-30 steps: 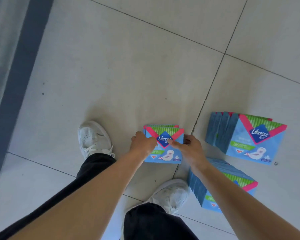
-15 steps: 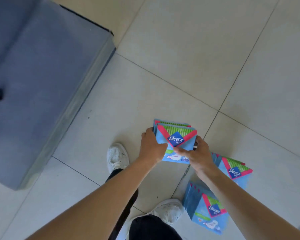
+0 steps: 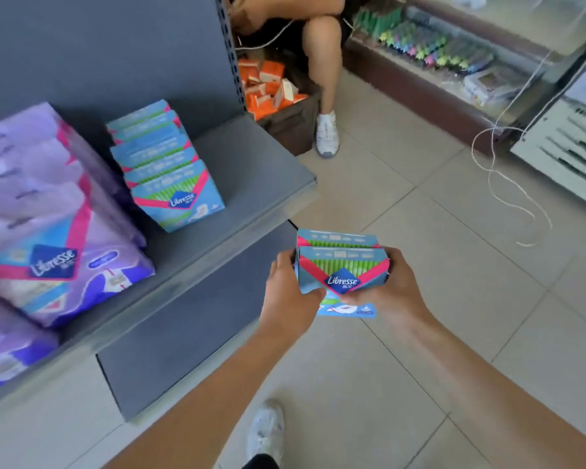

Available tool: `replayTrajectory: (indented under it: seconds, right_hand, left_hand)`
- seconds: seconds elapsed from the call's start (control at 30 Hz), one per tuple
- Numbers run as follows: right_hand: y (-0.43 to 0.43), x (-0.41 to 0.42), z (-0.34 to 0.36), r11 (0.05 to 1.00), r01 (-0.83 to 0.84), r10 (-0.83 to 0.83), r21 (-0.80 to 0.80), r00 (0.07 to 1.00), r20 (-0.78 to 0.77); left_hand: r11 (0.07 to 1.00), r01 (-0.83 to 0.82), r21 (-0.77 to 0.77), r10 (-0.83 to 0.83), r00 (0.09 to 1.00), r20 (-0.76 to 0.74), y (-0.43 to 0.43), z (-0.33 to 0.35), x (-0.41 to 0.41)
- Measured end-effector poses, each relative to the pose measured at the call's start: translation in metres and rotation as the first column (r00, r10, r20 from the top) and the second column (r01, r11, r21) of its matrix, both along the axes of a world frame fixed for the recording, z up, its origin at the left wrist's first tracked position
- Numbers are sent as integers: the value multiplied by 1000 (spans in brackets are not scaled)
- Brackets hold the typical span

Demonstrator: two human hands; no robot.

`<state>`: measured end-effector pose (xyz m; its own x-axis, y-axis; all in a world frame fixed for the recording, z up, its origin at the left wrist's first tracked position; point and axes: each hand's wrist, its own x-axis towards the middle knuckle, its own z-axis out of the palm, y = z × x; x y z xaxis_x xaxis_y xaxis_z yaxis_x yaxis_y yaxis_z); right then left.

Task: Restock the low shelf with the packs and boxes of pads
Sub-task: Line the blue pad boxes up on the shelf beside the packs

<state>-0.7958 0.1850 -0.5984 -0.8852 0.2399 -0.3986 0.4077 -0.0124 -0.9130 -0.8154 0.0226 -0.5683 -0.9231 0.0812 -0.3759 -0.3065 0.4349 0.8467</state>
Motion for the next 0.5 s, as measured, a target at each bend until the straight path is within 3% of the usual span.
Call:
replayTrajectory:
  seconds: [0.17, 0.27, 0.37, 0.5]
  right_hand:
    - [-56, -54, 27, 982, -190, 191, 19, 979, -65]
    - [-90, -81, 30, 962, -273, 272, 4, 958, -92]
    - [-124, -107, 31, 947, -321, 320, 11, 940, -122]
    - [-161, -143, 22, 914, -388, 401, 118, 909, -117]
  left_hand:
    - [994, -91, -67, 84, 992, -98, -65, 17, -19]
    - [970, -129, -204, 95, 981, -168, -101, 20, -26]
    - [889, -111, -444, 29, 982, -187, -130, 23, -27]
    - [720, 31, -694, -90, 995, -49, -151, 27, -27]
